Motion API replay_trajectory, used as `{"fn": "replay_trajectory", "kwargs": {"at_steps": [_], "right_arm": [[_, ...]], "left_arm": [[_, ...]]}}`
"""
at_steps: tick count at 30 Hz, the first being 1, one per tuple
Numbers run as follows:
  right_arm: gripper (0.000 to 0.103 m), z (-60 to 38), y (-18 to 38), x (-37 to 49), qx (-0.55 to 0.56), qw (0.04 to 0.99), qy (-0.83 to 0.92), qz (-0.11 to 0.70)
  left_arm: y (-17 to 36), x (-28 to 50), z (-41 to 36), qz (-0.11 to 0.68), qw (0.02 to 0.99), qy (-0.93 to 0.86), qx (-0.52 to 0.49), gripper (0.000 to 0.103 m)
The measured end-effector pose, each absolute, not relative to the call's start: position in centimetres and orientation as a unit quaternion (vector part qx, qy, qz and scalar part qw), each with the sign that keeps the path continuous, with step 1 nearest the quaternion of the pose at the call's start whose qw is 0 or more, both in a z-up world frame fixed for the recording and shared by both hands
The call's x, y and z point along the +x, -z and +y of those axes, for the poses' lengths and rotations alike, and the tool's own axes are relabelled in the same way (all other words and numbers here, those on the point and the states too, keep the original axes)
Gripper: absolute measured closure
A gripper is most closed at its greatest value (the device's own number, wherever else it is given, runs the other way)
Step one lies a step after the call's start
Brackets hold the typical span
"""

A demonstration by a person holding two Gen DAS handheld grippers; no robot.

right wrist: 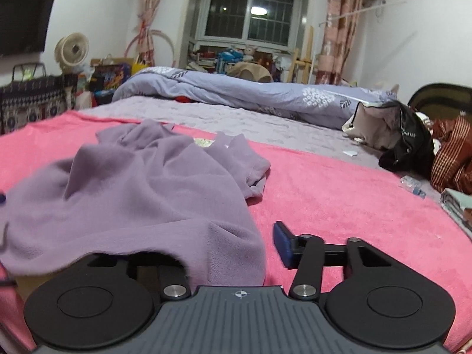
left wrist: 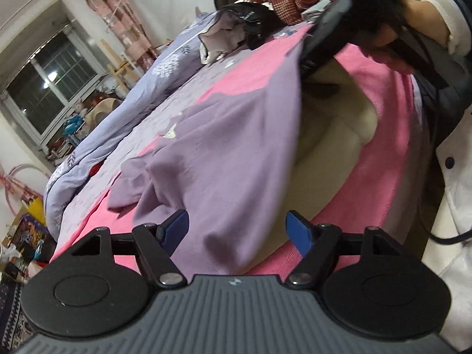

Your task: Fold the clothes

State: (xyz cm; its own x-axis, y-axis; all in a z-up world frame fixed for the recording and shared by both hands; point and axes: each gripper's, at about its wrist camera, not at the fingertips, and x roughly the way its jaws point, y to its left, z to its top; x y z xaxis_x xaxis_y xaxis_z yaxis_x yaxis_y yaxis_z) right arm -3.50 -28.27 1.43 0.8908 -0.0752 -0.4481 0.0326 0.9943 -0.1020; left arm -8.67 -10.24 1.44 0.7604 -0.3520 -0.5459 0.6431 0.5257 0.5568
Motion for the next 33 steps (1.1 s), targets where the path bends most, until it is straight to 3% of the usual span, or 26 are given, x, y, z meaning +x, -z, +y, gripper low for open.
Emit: {"fn": "replay_trajectory", "kwargs": {"at_steps": [6, 8, 13, 17, 20, 24, 27, 28, 29, 30, 33], "right_arm": [[0.070, -28.1, -2.1, -3.5, -0.014, 0.972, 0.035, 0.230], [0.070, -27.6, -2.0, -3.6, -0.020, 0.972, 0.037, 0.230], [0.070, -26.7, -1.7, -4.1, -0.034, 0.972, 0.038, 0.228], [0.069, -26.5, -1.8, -4.5, -0.041, 0.973, 0.037, 0.223], [0.069, -26.3, -1.8, -4.9, -0.046, 0.974, 0.039, 0.220], [0.069, -26.4, -1.7, -5.1, -0.039, 0.973, 0.040, 0.222], [0.069, -26.7, -1.9, -5.1, -0.034, 0.974, 0.040, 0.221], [0.069, -26.8, -1.9, -5.1, -0.033, 0.974, 0.041, 0.220], [0.069, -27.0, -2.0, -5.2, -0.034, 0.974, 0.041, 0.219], [0.069, -27.0, -1.9, -5.2, -0.035, 0.974, 0.041, 0.220], [0.061, -27.1, -1.7, -5.6, -0.039, 0.973, 0.045, 0.223]], "left_arm": [[-0.7, -7.2, -10.7, 0.191, 0.852, 0.266, 0.408, 0.028], [-1.1, -6.8, -10.6, 0.189, 0.858, 0.256, 0.404, 0.040], [-1.9, -5.7, -9.9, 0.193, 0.865, 0.227, 0.403, 0.052], [-1.4, -5.7, -10.1, 0.174, 0.863, 0.198, 0.431, 0.070], [-0.5, -5.9, -10.5, 0.158, 0.853, 0.178, 0.464, 0.070], [1.5, -6.4, -11.3, 0.140, 0.823, 0.162, 0.527, 0.049], [2.6, -7.0, -11.9, 0.112, 0.811, 0.161, 0.551, 0.050], [2.5, -6.9, -12.1, 0.110, 0.816, 0.165, 0.544, 0.057], [2.2, -6.7, -12.2, 0.110, 0.823, 0.165, 0.532, 0.080], [1.6, -6.0, -12.2, 0.114, 0.837, 0.158, 0.512, 0.091], [-0.3, -4.0, -12.0, 0.129, 0.876, 0.137, 0.444, 0.096]]}}
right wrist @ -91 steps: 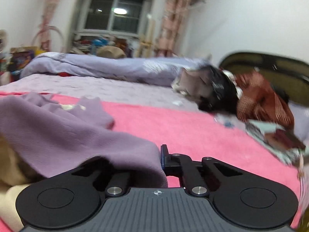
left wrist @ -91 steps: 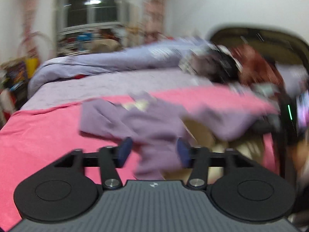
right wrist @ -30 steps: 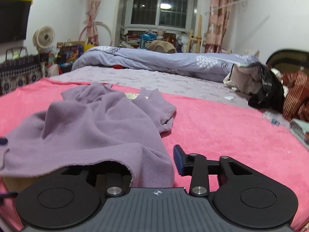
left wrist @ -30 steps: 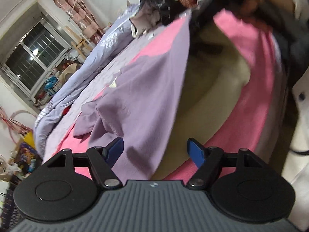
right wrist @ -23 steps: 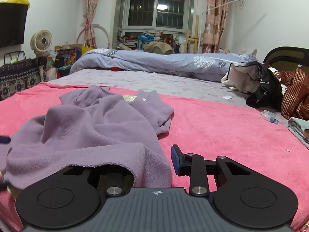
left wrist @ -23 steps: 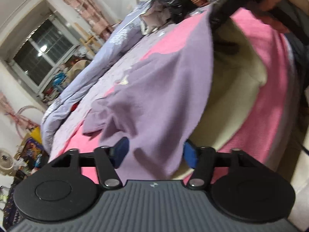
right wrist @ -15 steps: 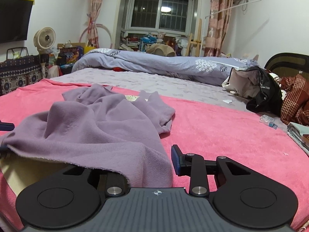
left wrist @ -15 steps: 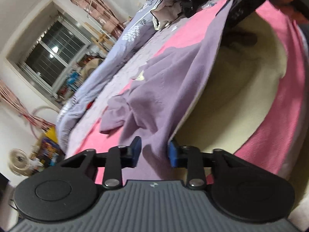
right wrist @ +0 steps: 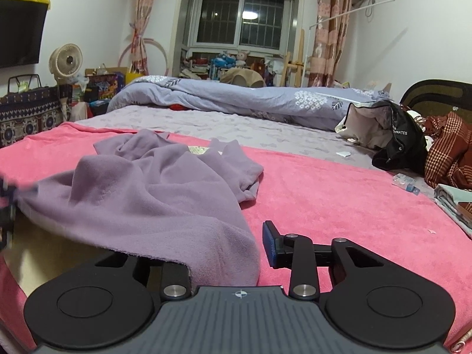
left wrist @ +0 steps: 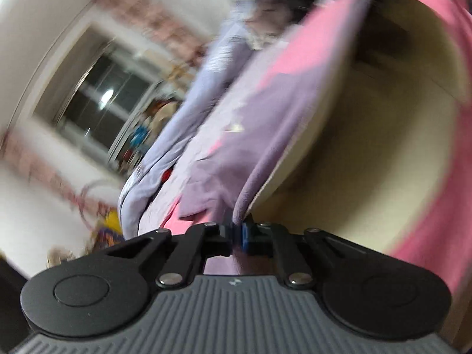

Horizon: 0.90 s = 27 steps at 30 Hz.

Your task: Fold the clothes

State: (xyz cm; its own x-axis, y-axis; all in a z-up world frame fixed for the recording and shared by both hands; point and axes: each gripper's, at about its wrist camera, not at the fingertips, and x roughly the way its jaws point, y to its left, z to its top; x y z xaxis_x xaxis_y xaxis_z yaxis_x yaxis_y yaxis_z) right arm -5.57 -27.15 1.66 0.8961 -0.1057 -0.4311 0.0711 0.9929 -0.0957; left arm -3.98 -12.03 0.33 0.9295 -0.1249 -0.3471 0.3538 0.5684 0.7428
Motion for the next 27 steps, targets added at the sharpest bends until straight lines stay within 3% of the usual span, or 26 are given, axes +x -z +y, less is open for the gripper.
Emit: {"fn": "replay_trajectory", "kwargs": {"at_steps": [5, 10, 14, 22, 23, 25, 26, 27], "right_arm": [[0.057, -26.2, 0.3, -7.4, -0.052, 0.966, 0.029, 0.252], [0.039, -23.1, 1.4, -8.9, -0.087, 0.966, -0.010, 0.243], [0.028, -21.8, 1.7, -8.6, -0.094, 0.969, 0.004, 0.228], [0.028, -20.8, 2.6, -8.7, -0.091, 0.968, -0.005, 0.235], [0.030, -20.8, 2.7, -8.9, -0.098, 0.968, -0.006, 0.232], [0.048, -20.9, 2.7, -8.8, -0.108, 0.967, -0.002, 0.231], [0.082, -21.1, 2.5, -8.6, -0.113, 0.966, 0.005, 0.231], [0.099, -21.5, 2.1, -8.3, -0.122, 0.965, 0.019, 0.232]], "left_arm": [[-6.3, 0.0, -10.0, 0.150, 0.944, 0.122, 0.267, 0.097], [-12.2, 0.9, -6.5, 0.125, 0.980, 0.113, 0.104, 0.097], [-15.1, 0.0, -2.6, 0.090, 0.992, 0.089, 0.029, 0.097], [-14.9, -2.0, 4.1, 0.092, 0.994, 0.026, -0.049, 0.097], [-14.6, -2.2, 4.8, 0.096, 0.994, 0.020, -0.055, 0.097], [-14.1, -2.3, 5.9, 0.106, 0.992, 0.007, -0.060, 0.097], [-13.8, -2.2, 6.4, 0.113, 0.992, 0.003, -0.060, 0.097], [-13.3, -2.2, 6.7, 0.122, 0.991, 0.001, -0.057, 0.097]]}}
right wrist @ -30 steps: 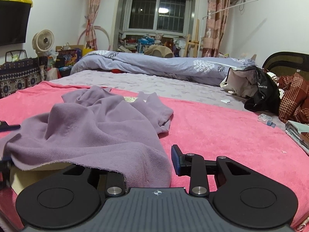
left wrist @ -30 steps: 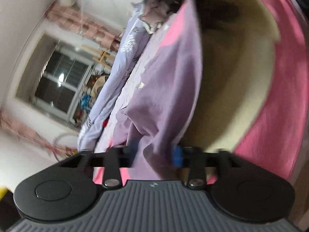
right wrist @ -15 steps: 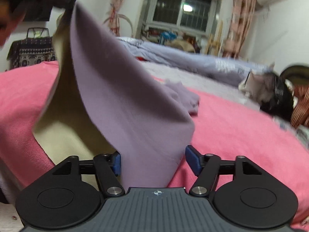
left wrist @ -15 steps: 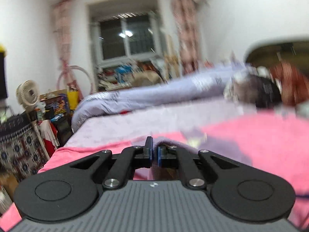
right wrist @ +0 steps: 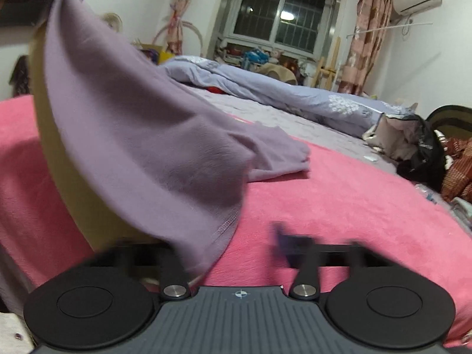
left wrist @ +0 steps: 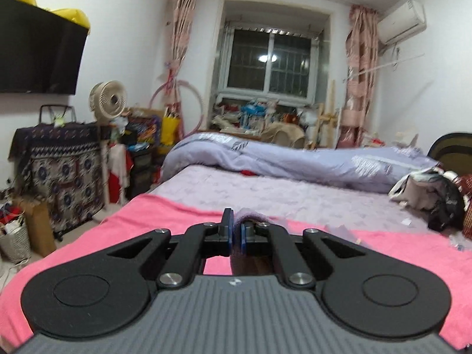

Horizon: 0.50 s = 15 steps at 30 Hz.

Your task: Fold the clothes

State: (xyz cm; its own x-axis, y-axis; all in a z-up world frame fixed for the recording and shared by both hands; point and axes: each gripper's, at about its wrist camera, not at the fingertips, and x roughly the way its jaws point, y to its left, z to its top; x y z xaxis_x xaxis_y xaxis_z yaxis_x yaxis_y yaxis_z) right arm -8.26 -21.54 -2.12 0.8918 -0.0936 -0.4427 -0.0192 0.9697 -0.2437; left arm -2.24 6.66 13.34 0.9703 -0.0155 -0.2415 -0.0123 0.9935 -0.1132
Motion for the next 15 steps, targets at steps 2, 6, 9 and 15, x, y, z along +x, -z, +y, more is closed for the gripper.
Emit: {"fn": "replay_trajectory", "kwargs": {"at_steps": [2, 6, 9, 15], "right_arm": [[0.098, -22.9, 1.1, -7.7, -0.130, 0.968, 0.057, 0.207], [0.095, -25.6, -1.5, -7.1, -0.144, 0.973, 0.105, 0.149], [0.094, -26.2, -0.7, -6.5, -0.159, 0.967, 0.089, 0.179], [0.071, -24.9, 2.3, -7.3, -0.180, 0.952, 0.066, 0.241]], "left_arm": [[-12.6, -2.2, 7.1, 0.139, 0.989, 0.002, -0.053, 0.097], [-10.4, -2.2, 5.9, 0.174, 0.984, 0.022, -0.018, 0.094], [-8.3, -2.2, 4.3, 0.205, 0.978, 0.025, 0.025, 0.094], [-4.4, -3.0, 1.7, 0.280, 0.955, 0.042, 0.094, 0.090]]}}
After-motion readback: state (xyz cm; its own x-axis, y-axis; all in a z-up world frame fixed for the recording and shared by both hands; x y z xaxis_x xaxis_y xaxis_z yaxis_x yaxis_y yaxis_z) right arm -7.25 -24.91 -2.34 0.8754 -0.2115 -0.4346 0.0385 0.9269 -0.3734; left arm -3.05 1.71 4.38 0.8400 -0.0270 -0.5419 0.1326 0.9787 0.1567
